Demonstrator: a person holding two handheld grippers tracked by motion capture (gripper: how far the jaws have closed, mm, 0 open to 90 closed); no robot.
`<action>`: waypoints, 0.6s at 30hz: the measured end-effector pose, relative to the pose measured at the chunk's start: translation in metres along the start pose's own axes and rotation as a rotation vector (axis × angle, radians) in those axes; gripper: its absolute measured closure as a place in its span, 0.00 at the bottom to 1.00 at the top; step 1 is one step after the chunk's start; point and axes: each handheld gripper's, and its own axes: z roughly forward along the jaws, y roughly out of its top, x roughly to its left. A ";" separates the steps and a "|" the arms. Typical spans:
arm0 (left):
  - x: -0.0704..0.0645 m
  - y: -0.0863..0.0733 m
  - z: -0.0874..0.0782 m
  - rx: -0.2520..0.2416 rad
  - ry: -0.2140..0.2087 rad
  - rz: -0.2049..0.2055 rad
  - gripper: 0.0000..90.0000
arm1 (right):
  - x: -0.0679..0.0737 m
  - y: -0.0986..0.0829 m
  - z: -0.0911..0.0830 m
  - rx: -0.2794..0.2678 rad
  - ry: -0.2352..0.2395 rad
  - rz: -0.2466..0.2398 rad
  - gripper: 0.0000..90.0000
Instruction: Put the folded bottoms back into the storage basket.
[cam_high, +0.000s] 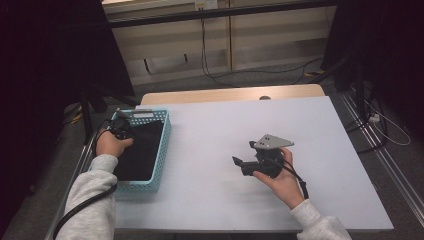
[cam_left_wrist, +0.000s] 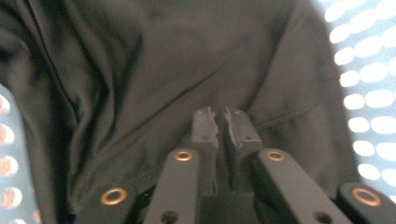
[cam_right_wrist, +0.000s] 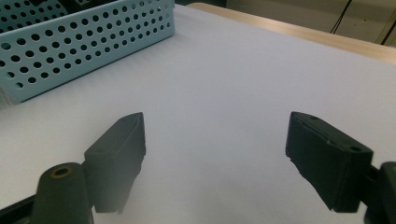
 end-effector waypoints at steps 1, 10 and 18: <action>0.001 -0.002 0.004 0.012 0.004 -0.009 0.93 | -0.001 -0.001 0.000 0.003 -0.001 0.008 0.22; 0.006 -0.005 0.009 0.049 0.008 -0.035 0.99 | -0.008 -0.007 0.002 0.033 -0.001 0.009 0.21; 0.018 -0.005 0.006 0.090 0.045 -0.031 1.00 | -0.008 -0.008 0.002 0.036 0.001 0.003 0.21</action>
